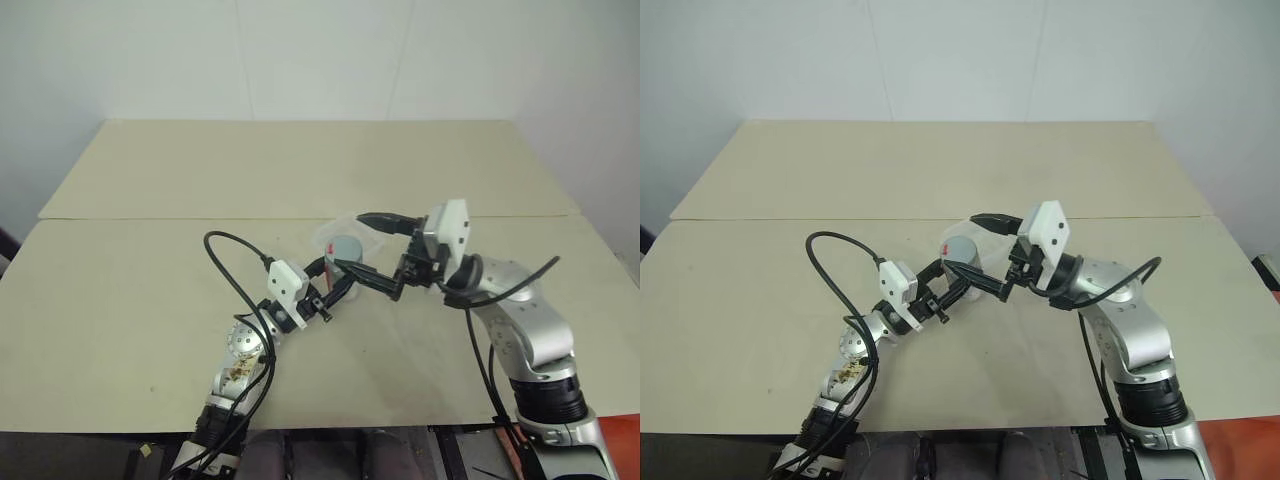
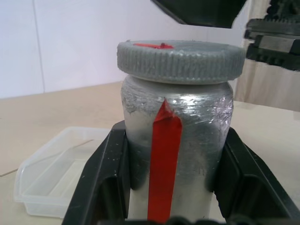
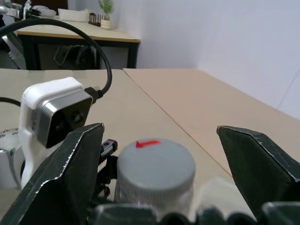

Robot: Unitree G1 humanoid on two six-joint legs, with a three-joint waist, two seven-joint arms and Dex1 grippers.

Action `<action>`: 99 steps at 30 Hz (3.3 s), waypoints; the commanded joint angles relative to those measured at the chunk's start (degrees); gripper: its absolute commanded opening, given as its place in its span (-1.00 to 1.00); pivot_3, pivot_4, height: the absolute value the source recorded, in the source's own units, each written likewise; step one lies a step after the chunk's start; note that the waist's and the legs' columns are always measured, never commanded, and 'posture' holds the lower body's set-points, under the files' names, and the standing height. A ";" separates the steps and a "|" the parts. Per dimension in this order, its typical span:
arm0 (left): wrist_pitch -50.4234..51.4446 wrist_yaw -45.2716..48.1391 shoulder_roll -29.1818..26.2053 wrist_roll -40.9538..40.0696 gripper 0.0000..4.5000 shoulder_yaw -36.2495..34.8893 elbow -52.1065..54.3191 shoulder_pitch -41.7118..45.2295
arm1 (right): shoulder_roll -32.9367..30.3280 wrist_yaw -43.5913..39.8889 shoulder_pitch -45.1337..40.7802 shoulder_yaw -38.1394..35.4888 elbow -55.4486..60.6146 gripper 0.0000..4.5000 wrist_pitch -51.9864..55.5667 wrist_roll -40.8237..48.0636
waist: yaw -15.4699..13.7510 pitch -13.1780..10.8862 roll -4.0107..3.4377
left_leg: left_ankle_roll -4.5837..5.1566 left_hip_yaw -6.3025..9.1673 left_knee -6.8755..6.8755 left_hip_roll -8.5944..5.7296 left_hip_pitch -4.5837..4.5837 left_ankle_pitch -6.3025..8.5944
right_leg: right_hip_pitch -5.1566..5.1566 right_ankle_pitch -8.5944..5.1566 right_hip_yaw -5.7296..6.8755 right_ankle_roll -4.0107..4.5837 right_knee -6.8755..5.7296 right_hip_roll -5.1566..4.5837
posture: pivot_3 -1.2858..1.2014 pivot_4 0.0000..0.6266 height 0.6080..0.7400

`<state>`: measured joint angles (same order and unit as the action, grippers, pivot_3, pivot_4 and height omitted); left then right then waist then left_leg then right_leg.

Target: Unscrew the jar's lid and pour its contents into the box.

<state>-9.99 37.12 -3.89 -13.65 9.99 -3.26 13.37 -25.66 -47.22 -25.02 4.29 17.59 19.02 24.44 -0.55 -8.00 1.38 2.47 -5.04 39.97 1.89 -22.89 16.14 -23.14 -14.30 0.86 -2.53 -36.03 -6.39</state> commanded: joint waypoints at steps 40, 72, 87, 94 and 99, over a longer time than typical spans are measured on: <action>-1.77 0.84 -0.17 -0.23 -0.14 -0.04 0.83 0.59 | -4.08 -3.98 2.94 -2.69 1.91 0.99 -0.86 3.06 | -0.06 0.00 0.00 | 0.01 0.01 0.01 0.02 -0.01 0.01 | 0.00 0.00 0.01 0.00 0.01 0.01 | 0.03 -0.52 1.00; -3.18 0.49 -0.15 0.42 -0.14 0.78 0.68 -0.21 | -2.05 -4.29 -3.47 0.09 -3.82 0.99 1.56 1.47 | -0.12 0.00 0.00 | 0.02 0.00 0.02 0.01 -0.02 0.01 | 0.00 0.00 0.02 0.00 0.01 -0.01 | 0.03 -0.52 1.00; -2.40 0.95 -0.57 -0.07 -0.14 0.77 0.89 -0.14 | -1.30 -3.81 -3.40 0.04 -4.10 0.23 0.21 0.44 | -0.13 0.00 0.00 | 0.02 0.00 0.02 0.01 -0.02 0.01 | 0.00 0.00 0.02 0.00 0.01 0.00 | 0.03 -0.52 1.00; -2.82 1.07 -0.66 0.29 -0.14 1.01 0.52 -0.15 | -0.81 -3.70 -3.60 -1.24 -3.63 0.23 1.69 2.31 | -0.11 0.00 0.00 | 0.02 0.00 0.02 0.01 -0.02 0.01 | 0.00 0.00 0.02 -0.01 0.01 0.00 | 0.03 -0.52 1.00; -3.07 1.14 -0.86 0.58 -0.14 1.22 0.46 -0.41 | -0.46 -3.82 -3.75 -3.33 -2.80 0.23 5.63 7.32 | -0.12 0.00 0.00 | 0.02 0.00 0.02 0.01 -0.02 0.01 | 0.00 0.00 0.02 -0.01 0.01 -0.01 | 0.03 -0.52 1.00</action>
<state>-12.22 37.71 -4.55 -13.50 10.45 -3.29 13.10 -26.49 -51.81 -27.59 4.94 12.31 24.18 28.21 -0.67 -8.00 1.38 2.49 -5.04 39.99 1.91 -22.91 16.15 -23.14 -14.30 0.87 -2.54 -36.01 -6.40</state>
